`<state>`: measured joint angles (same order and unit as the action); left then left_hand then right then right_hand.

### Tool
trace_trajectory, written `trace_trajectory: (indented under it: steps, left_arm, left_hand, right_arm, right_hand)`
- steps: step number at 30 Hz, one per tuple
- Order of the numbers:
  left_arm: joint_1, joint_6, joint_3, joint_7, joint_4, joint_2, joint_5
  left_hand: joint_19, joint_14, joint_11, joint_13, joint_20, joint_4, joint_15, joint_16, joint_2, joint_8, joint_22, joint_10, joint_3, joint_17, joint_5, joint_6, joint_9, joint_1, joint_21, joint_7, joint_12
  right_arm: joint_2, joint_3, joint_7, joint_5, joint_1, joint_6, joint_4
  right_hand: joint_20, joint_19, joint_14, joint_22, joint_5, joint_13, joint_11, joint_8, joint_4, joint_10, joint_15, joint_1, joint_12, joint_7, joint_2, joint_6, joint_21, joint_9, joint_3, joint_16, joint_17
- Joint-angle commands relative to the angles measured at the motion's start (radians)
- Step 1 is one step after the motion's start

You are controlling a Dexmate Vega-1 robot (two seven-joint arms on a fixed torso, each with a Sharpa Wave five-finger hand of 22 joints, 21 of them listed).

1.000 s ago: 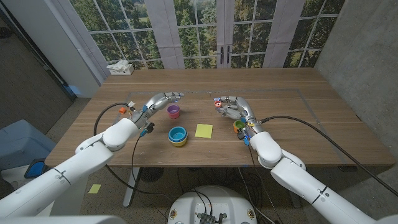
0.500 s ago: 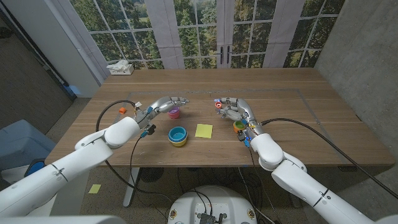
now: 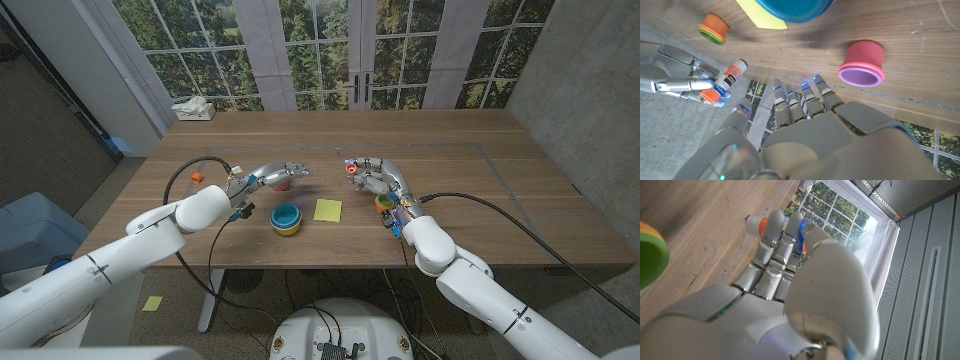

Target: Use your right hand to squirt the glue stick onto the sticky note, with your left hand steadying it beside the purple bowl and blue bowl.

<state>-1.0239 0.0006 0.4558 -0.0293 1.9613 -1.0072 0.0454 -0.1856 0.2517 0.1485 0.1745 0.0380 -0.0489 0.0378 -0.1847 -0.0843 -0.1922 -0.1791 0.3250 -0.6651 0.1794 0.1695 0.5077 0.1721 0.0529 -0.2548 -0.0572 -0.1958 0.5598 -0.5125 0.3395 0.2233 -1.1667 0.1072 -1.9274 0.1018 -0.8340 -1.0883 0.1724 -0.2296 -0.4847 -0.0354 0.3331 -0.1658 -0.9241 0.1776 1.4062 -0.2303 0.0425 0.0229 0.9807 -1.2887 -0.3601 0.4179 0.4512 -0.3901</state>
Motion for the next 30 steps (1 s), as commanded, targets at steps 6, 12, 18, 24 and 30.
trace_trajectory:
  steps: [6, 12, 18, 24, 30]
  left_arm:
    - [0.056, 0.02, 0.066, -0.079, 0.018, -0.021, 0.154]
    - [0.071, 0.043, 0.086, -0.108, 0.03, -0.021, 0.205]
    - [0.098, 0.046, 0.112, -0.169, 0.023, -0.012, 0.22]
    - [0.122, 0.044, 0.136, -0.215, 0.018, -0.003, 0.243]
    - [0.149, 0.06, 0.165, -0.266, 0.024, 0.007, 0.283]
  left_hand:
    - [0.024, -0.03, 0.014, 0.003, -0.001, 0.042, 0.047, 0.006, -0.011, 0.019, -0.005, -0.039, 0.008, 0.002, 0.011, -0.033, 0.0, -0.045, 0.018, -0.017, 0.015]
    - [0.041, -0.085, 0.006, 0.003, -0.005, 0.049, 0.064, 0.017, 0.004, 0.024, -0.004, -0.077, 0.016, -0.003, 0.013, -0.091, 0.0, -0.047, 0.032, -0.028, 0.018]
    - [0.069, -0.127, 0.003, 0.002, -0.015, 0.051, 0.064, 0.018, 0.009, 0.027, -0.003, -0.11, 0.019, -0.006, 0.014, -0.149, -0.001, -0.046, 0.048, -0.038, 0.018]
    - [0.097, -0.159, 0.009, 0.002, -0.008, 0.075, 0.05, 0.017, -0.016, 0.019, -0.003, -0.129, 0.016, -0.003, 0.016, -0.151, 0.0, -0.052, 0.058, -0.041, 0.018]
    - [0.117, -0.185, 0.011, 0.002, -0.004, 0.1, 0.04, 0.015, -0.032, 0.023, -0.003, -0.16, 0.016, -0.001, 0.017, -0.179, -0.001, -0.055, 0.062, -0.053, 0.021]
  right_arm:
    - [-0.001, 0.003, 0.001, 0.021, -0.005, -0.002, -0.002]
    - [-0.001, 0.003, -0.001, 0.025, -0.005, 0.001, 0.001]
    - [0.001, 0.005, -0.001, 0.029, -0.009, 0.004, -0.001]
    - [0.001, 0.006, 0.003, 0.03, -0.012, 0.004, -0.002]
    - [-0.002, 0.008, 0.004, 0.034, -0.016, 0.017, 0.005]
  right_hand:
    - [0.11, -0.01, 0.007, -0.001, -0.007, -0.006, 0.02, 0.002, -0.003, -0.026, 0.049, -0.004, -0.002, -0.096, 0.001, 0.103, -0.006, -0.004, 0.007, -0.004, 0.002]
    - [0.109, -0.011, 0.006, -0.001, -0.009, -0.007, 0.018, 0.001, -0.003, -0.026, 0.049, -0.006, -0.002, -0.094, 0.001, 0.104, -0.006, -0.005, 0.009, -0.004, 0.003]
    - [0.109, -0.011, 0.004, -0.001, -0.01, -0.007, 0.019, -0.001, -0.003, -0.026, 0.048, -0.007, 0.0, -0.095, 0.0, 0.105, -0.005, -0.005, 0.01, -0.004, 0.002]
    - [0.109, -0.011, 0.004, -0.001, -0.012, -0.008, 0.019, -0.002, -0.004, -0.026, 0.048, -0.008, 0.001, -0.094, -0.001, 0.104, -0.004, -0.006, 0.013, -0.004, 0.001]
    - [0.109, -0.011, 0.004, -0.001, -0.014, -0.01, 0.017, -0.003, -0.004, -0.028, 0.048, -0.009, 0.001, -0.095, -0.001, 0.105, -0.004, -0.006, 0.014, -0.004, 0.001]
